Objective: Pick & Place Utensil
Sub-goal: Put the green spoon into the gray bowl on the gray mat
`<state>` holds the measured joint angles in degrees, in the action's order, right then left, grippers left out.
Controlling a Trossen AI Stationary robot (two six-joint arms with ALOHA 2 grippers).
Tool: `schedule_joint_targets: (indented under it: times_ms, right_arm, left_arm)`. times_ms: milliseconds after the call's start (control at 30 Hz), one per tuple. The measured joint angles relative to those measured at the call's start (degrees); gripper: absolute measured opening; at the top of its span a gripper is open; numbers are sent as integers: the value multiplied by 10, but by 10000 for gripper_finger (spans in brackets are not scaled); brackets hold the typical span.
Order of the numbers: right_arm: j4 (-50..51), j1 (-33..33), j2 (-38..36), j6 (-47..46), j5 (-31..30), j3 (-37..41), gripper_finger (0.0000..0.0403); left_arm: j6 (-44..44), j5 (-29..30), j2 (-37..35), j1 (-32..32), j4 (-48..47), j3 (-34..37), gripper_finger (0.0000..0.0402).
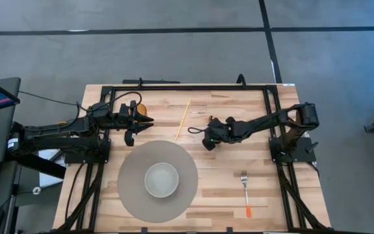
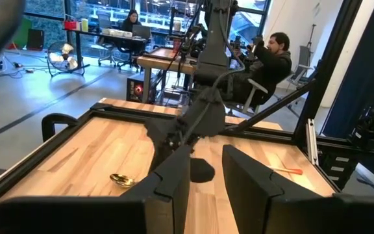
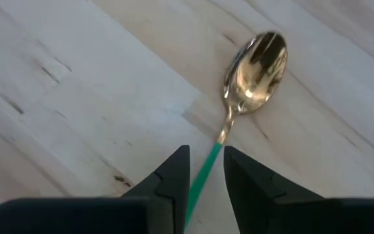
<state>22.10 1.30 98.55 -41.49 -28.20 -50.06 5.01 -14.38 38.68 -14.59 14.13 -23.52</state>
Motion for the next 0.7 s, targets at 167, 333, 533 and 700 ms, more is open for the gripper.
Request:
schedule_joint_targets:
  times_ms: [167,333,533,700]
  right_arm:
    - [0,12,27,-28,3,0,87]
    - [-5,20,50,-37,-10,-3,87]
    - [-5,22,52,-36,8,-3,63]
    - [-6,19,34,7,32,-2,9]
  left_arm:
    - [0,0,0,0,0,0,92]
    - [0,0,0,0,0,0,92]
    - [0,0,0,0,0,0,92]
    - [0,0,0,0,0,0,92]
